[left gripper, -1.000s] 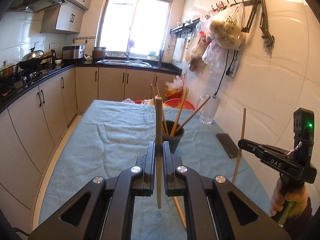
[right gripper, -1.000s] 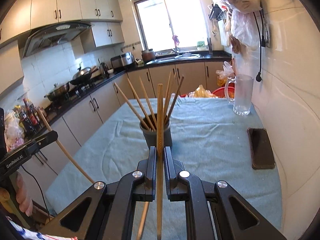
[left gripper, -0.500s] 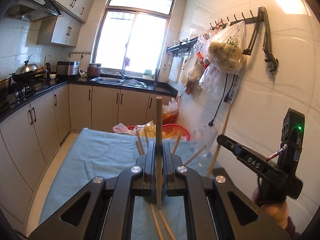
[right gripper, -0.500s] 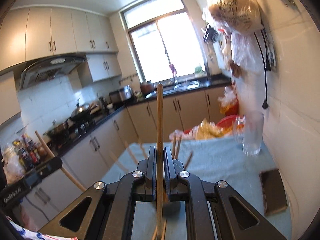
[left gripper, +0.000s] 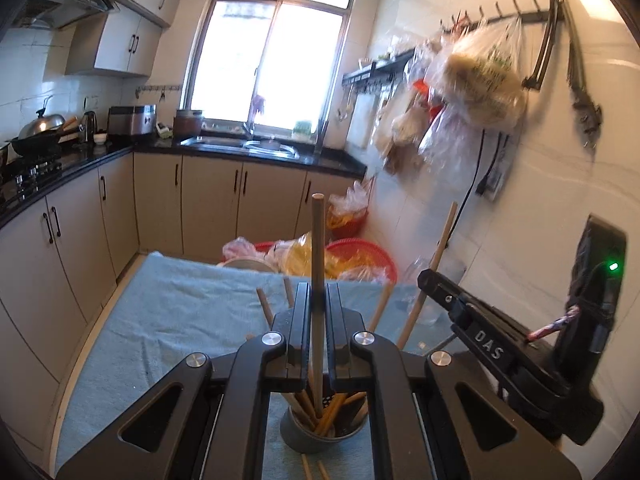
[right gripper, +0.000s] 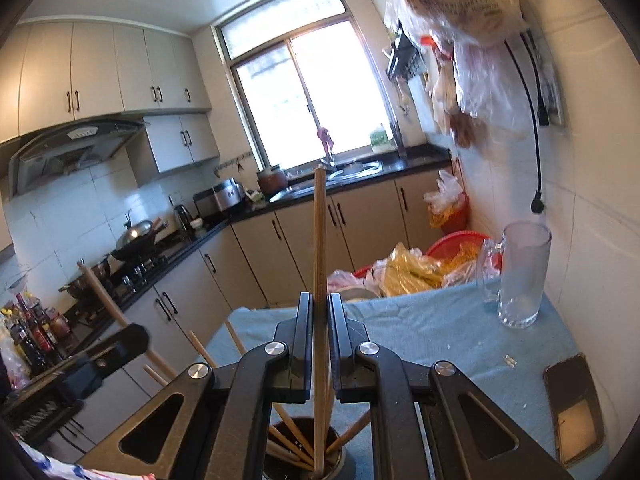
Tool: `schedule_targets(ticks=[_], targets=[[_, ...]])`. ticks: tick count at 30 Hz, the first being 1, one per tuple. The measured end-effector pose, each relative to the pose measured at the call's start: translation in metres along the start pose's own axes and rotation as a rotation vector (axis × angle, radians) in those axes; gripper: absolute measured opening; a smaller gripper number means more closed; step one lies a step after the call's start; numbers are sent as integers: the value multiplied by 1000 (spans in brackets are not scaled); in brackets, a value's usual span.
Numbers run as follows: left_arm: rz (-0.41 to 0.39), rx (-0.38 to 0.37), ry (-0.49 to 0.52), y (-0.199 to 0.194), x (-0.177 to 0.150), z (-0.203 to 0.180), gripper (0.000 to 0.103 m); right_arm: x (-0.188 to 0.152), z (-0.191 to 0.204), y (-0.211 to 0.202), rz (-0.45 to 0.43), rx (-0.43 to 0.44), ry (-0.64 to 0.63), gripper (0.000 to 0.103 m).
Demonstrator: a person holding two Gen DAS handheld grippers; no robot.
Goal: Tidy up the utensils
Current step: 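Lower the chopsticks into the black holder and open both grippers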
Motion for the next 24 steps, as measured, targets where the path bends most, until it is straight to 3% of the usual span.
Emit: schedule_targets(ticks=[7, 15, 17, 19, 24], targets=[[56, 25, 4, 20, -15, 6, 6, -15, -5, 15, 57, -20, -15, 8], [31, 41, 28, 0, -18, 1, 8, -21, 0, 19, 92, -14, -40, 11], [22, 45, 34, -10, -19, 0, 13, -19, 1, 16, 89, -14, -41, 26], [12, 47, 29, -21, -21, 0, 31, -17, 3, 10, 79, -10, -39, 33], [-8, 47, 2, -57, -31, 7, 38, -10, 11, -18, 44, -9, -58, 34]])
Point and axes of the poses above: each gripper's, at about its wrist camera, not at the fingertips, and y roughly the way its jaws point, z to its left, x to its top, the point moved 7 cm from there along y, roughly the way its jaws point, and after that the axes turned 12 degrees about z, right-handed, at the moved point
